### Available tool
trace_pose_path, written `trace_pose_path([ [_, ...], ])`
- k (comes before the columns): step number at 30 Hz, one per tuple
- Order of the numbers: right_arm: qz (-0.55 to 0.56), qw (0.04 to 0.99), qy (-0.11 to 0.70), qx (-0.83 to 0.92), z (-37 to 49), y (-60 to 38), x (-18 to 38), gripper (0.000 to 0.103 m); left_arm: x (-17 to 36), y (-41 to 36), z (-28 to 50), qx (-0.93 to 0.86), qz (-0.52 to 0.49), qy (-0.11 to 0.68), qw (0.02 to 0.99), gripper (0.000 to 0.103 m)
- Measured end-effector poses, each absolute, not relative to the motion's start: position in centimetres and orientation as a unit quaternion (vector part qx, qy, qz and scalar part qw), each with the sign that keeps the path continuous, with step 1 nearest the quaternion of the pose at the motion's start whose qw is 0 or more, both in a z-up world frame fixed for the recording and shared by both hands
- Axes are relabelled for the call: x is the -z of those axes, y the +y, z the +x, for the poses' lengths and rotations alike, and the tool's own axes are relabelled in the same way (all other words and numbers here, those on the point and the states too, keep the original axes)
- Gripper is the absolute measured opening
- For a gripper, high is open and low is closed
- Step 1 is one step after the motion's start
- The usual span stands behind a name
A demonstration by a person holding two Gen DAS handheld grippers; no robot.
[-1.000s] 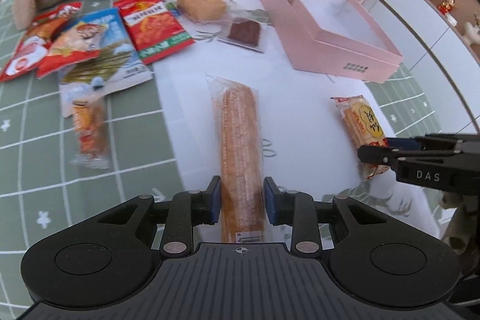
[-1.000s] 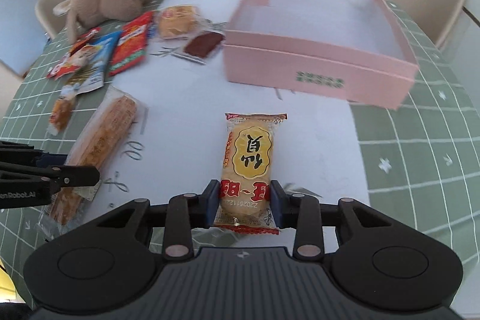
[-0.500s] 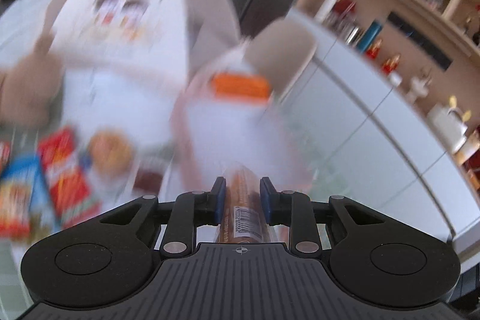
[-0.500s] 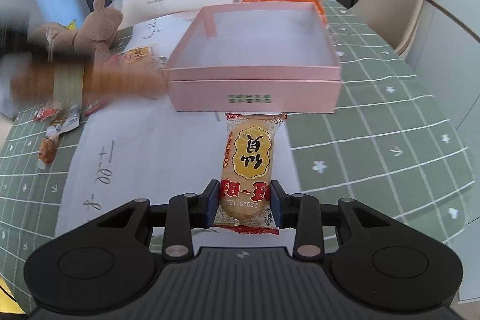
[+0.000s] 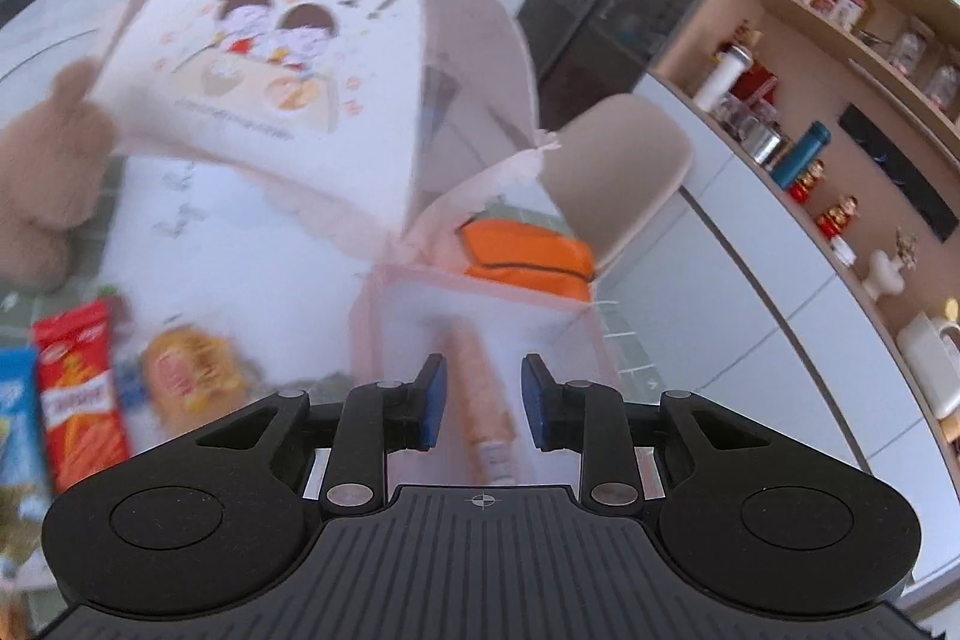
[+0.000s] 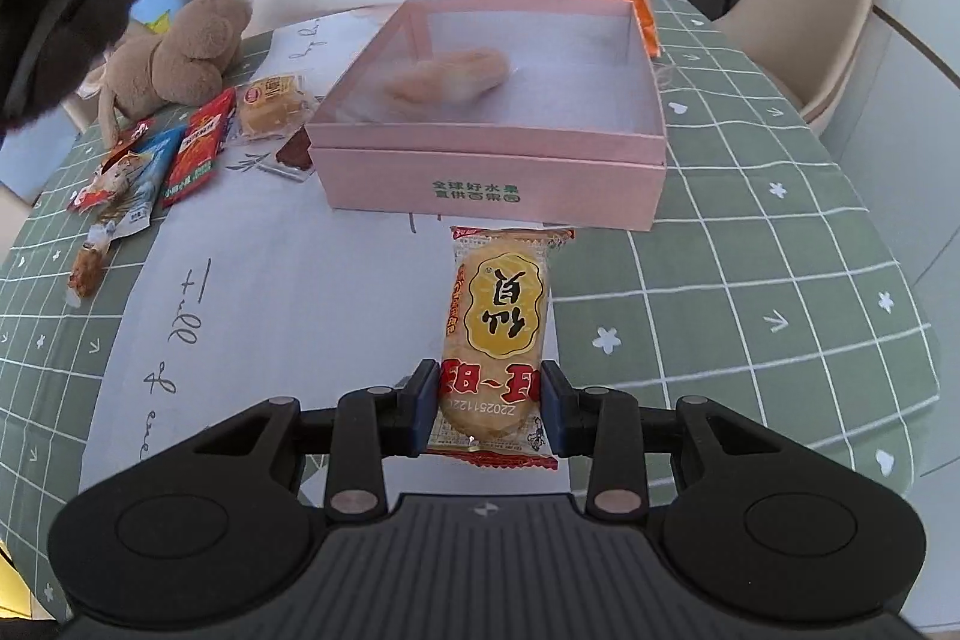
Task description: Organize snacks
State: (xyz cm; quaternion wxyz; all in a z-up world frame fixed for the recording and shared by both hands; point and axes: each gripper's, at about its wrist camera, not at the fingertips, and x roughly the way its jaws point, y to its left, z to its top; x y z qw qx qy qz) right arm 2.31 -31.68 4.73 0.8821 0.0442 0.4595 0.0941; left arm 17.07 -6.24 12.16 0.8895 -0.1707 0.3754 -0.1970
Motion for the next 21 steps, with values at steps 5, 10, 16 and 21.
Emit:
trace_pose_path([
  [5, 0.06, 0.895, 0.427, -0.113, 4.9, -32.3, -7.2, 0.034, -11.4, -1.4, 13.3, 0.14, -0.168, 0.363, 0.906, 0.031],
  [10, 0.051, 0.916, 0.38, -0.118, 11.7, -31.3, -12.1, 0.038, -8.8, 4.6, 10.5, 0.059, -0.172, 0.379, 0.907, 0.031],
  [16, 0.01, 0.914, 0.386, -0.121, 16.3, -27.2, -12.9, 0.058, -5.9, 9.9, 6.8, -0.012, -0.15, 0.416, 0.897, 0.031],
  [21, 0.021, 0.891, 0.415, -0.185, 16.8, -20.9, -10.9, 0.058, -4.5, 11.1, 5.1, -0.019, -0.132, 0.438, 0.889, 0.031],
])
